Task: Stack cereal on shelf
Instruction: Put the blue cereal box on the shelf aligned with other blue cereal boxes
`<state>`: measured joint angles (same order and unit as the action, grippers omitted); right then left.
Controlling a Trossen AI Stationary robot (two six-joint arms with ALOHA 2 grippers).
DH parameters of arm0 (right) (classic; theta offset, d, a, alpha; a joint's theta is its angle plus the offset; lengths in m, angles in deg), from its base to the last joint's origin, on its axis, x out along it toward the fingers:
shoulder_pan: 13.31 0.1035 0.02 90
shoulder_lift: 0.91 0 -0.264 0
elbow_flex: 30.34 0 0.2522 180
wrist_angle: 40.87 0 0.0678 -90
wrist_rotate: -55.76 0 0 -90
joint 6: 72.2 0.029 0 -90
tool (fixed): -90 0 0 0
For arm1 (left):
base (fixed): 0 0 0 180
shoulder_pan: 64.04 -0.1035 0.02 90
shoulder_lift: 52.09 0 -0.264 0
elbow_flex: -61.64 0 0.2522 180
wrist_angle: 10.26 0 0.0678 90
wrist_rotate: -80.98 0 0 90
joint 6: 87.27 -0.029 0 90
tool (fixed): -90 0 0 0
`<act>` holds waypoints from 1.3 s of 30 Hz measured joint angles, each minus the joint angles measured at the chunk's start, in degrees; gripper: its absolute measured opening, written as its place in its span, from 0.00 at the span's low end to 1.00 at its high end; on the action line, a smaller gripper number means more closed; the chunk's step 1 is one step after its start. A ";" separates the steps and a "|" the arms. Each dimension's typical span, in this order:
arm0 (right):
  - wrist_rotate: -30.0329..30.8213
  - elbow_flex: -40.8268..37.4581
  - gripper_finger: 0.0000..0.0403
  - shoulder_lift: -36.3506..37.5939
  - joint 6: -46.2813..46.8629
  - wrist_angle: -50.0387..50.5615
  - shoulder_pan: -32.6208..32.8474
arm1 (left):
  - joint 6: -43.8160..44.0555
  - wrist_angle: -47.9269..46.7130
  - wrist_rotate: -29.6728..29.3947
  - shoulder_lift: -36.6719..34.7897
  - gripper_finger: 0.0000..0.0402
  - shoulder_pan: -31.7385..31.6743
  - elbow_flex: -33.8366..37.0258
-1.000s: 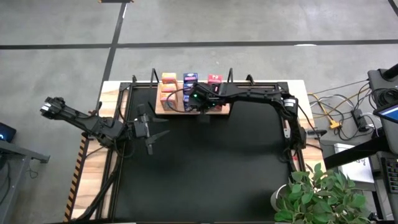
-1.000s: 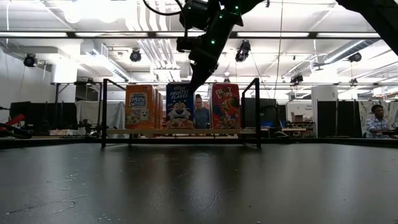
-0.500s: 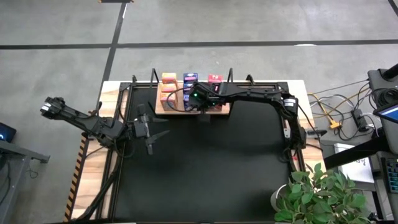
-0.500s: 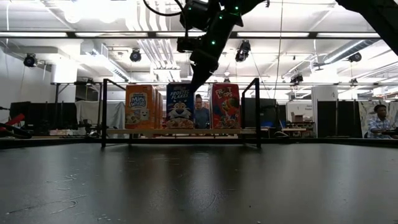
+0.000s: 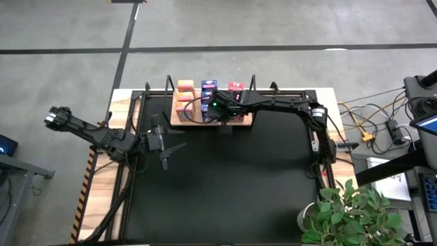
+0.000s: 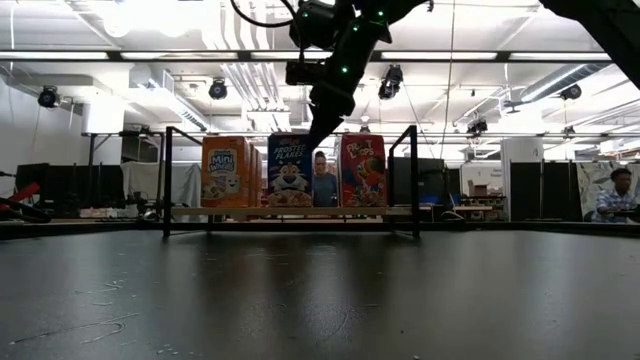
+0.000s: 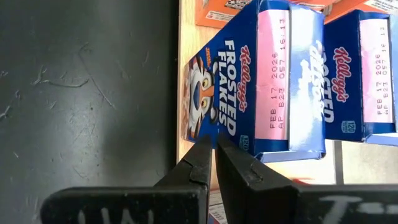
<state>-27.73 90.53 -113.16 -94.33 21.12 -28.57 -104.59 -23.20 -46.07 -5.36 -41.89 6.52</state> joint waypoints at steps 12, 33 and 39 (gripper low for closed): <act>0.02 0.00 0.03 -0.02 -1.75 -0.19 -0.02 | 0.01 -0.01 0.00 0.01 0.43 -0.01 0.02; 0.09 0.07 0.03 0.42 -2.51 4.17 0.00 | 0.02 -0.20 0.02 0.01 0.43 0.00 0.04; 0.10 -0.02 0.03 0.42 -2.54 2.71 -0.40 | 0.01 -0.25 0.02 0.01 0.43 -0.01 0.04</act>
<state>-27.63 90.51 -112.74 -96.86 23.83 -28.97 -104.58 -23.44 -46.06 -5.35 -41.91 6.56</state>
